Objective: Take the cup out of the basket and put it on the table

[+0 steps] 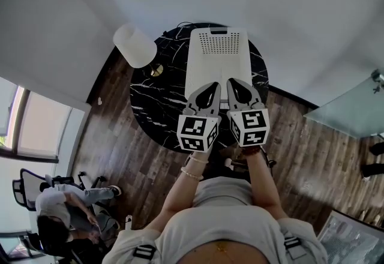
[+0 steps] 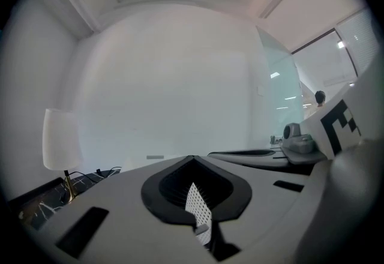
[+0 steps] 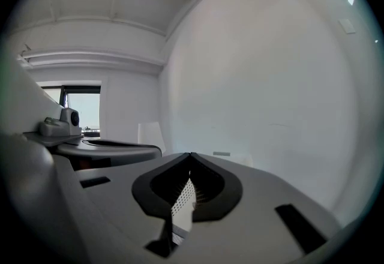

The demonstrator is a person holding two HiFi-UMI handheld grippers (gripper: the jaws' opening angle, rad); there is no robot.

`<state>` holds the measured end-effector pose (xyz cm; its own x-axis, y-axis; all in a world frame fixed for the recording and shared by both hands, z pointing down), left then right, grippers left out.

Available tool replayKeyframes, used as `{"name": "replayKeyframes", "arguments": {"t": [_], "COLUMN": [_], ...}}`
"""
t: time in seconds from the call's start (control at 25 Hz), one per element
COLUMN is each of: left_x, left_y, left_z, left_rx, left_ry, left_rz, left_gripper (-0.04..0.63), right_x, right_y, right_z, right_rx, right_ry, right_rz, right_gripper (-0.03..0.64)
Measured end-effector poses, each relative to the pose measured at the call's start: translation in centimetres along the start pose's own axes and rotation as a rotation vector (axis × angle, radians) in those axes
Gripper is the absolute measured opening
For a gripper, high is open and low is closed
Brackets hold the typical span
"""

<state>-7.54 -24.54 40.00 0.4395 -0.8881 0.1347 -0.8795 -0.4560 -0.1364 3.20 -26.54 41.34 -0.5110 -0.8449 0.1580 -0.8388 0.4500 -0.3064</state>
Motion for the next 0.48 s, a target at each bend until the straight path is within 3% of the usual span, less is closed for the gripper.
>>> {"name": "replayKeyframes", "arguments": {"t": [0.48], "left_x": [4.8], "left_y": [4.0], "left_z": [-1.6], "left_rx": [-0.002], "left_ry": [0.041], "left_rz": [-0.091], "left_gripper": [0.006], "right_x": [5.1], "right_y": [-1.5], "right_z": [-0.2], "right_rx": [0.022], "right_ry": [0.017], "right_rz": [-0.084], "right_gripper": [0.009]}}
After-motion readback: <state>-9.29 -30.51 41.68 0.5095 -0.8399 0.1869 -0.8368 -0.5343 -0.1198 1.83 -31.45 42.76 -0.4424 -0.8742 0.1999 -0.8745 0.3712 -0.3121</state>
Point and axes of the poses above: the fingertips, and each gripper's own axes: x forward along the fingers, y to its left, z out of its top, the point moved 7 cm from there along -x, backward along the fingers, and after that the axes turned 14 degrees about x, right-handed, at the moved point
